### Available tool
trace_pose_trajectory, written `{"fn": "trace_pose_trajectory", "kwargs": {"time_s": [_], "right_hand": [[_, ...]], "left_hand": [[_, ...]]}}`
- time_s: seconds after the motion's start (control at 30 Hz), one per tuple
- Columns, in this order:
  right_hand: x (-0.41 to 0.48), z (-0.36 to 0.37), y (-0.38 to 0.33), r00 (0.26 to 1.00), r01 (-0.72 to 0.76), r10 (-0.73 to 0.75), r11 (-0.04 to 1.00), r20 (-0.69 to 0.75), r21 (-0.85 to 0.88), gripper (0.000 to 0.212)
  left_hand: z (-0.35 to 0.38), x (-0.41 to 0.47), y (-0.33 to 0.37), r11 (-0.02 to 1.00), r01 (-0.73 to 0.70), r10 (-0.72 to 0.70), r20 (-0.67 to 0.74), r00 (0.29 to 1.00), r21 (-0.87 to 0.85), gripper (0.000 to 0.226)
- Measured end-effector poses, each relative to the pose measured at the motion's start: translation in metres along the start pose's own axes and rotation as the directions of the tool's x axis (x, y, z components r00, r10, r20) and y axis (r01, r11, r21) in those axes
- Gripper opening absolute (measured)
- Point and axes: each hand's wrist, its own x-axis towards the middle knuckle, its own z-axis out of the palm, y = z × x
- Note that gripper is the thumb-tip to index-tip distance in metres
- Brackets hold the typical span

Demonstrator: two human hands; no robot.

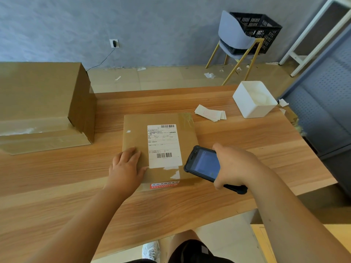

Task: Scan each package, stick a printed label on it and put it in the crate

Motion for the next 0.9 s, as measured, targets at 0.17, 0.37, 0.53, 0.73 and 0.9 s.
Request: {"fn": "trace_pose_trajectory", "kwargs": {"time_s": [0.17,0.37,0.53,0.73,0.9], "right_hand": [[0.016,0.025,0.028,0.978,-0.131,0.179,0.928,-0.109,0.348,0.062],[0.053,0.065,0.065,0.891,-0.34,0.449,0.767,-0.076,0.544,0.071],[0.083,0.097,0.085,0.876,-0.409,0.482,0.754,-0.011,0.514,0.073],[0.107,0.123,0.089,0.891,-0.43,0.445,0.765,0.089,0.479,0.089],[0.122,0.115,0.099,0.905,-0.425,0.393,0.801,0.165,0.422,0.103]], "left_hand": [[0.001,0.007,0.018,0.999,-0.005,0.004,0.018,1.0,0.039,0.053],[0.009,0.018,0.043,0.996,-0.09,0.09,0.056,0.994,-0.001,0.053],[0.014,0.022,0.052,0.995,-0.074,0.067,0.086,0.994,0.07,0.05],[0.02,0.024,0.064,0.998,-0.007,0.001,0.086,0.996,0.066,0.052],[0.021,0.034,0.075,0.999,-0.032,0.028,0.091,0.995,0.035,0.051]]}}
